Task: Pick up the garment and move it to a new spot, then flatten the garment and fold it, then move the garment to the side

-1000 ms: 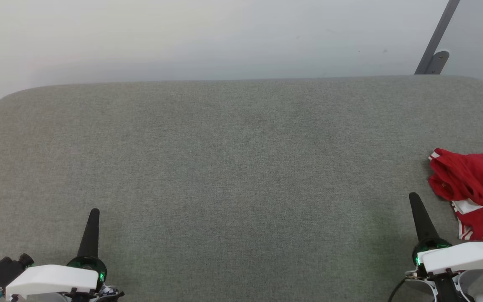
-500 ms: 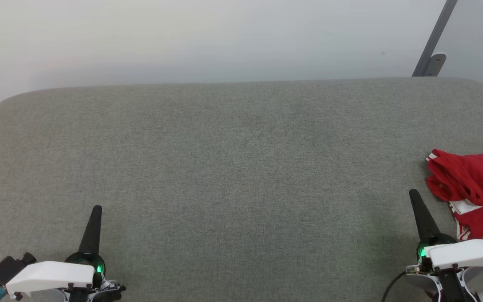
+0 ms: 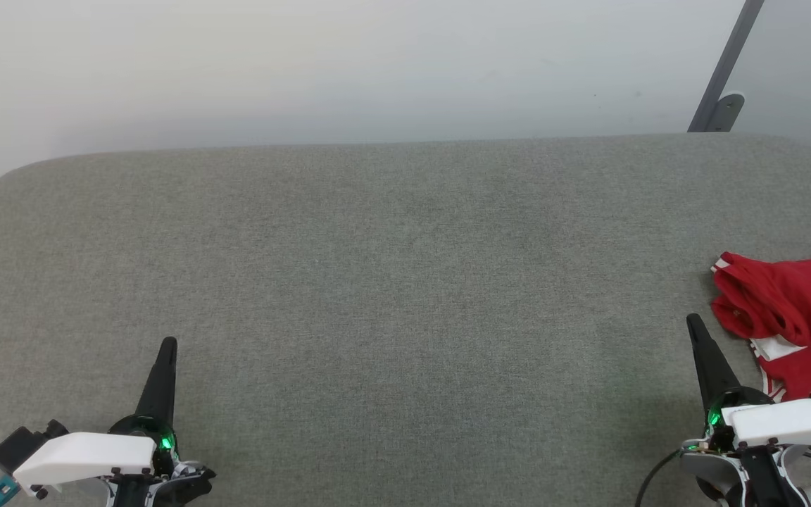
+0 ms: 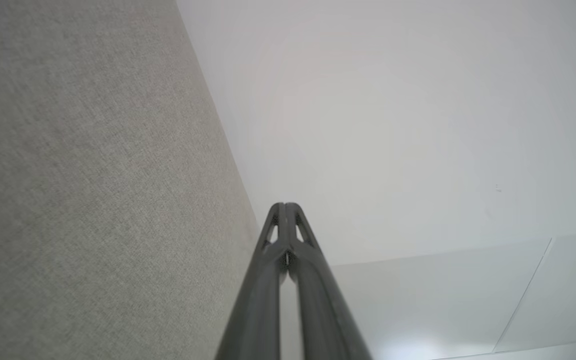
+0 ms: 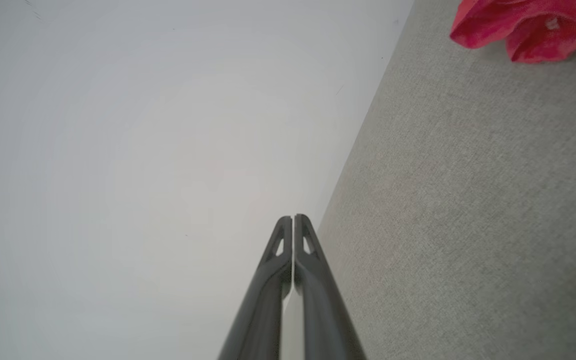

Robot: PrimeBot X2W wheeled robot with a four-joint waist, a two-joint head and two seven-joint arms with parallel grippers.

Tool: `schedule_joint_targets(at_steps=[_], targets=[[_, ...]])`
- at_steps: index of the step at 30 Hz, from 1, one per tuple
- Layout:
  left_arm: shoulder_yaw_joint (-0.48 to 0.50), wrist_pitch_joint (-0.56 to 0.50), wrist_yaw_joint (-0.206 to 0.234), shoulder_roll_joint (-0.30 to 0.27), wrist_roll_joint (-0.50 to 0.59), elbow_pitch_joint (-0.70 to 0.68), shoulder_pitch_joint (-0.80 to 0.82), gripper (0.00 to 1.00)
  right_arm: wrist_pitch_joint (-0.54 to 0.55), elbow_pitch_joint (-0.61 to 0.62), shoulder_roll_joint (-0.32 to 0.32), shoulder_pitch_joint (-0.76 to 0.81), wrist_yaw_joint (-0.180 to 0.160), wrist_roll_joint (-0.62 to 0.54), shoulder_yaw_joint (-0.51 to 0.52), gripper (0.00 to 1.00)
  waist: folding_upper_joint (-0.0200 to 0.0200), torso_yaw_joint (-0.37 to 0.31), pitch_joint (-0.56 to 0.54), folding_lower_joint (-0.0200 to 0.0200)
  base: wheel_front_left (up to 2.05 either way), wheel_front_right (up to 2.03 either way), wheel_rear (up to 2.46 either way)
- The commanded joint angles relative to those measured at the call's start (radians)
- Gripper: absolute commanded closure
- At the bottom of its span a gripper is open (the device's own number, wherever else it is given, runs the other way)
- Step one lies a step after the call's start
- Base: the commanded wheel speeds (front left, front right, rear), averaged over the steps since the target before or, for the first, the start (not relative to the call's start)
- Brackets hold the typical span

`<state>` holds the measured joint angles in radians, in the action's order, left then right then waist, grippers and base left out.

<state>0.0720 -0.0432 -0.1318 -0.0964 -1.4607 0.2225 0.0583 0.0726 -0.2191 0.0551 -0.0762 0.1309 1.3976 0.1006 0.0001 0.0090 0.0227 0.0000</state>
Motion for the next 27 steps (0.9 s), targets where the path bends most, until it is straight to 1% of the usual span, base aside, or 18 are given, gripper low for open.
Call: schedule_joint_targets(at_steps=[1, 27], targets=[[0.007, -0.006, 0.002, 0.001, -0.021, 0.0, 0.024, 1.0, 0.007, 0.001, 0.002, -0.016, 0.0, 0.02, 0.001, 1.0, -0.0001, 0.0, -0.001, 0.0, 0.0, 0.0, 0.0], [0.027, -0.058, 0.002, 0.035, -0.156, 0.022, 0.055, 1.0, 0.036, -0.027, 0.001, -0.037, 0.0, 0.21, 0.008, 1.0, -0.0001, -0.008, -0.018, 0.0, 0.0, 0.0, 0.0]])
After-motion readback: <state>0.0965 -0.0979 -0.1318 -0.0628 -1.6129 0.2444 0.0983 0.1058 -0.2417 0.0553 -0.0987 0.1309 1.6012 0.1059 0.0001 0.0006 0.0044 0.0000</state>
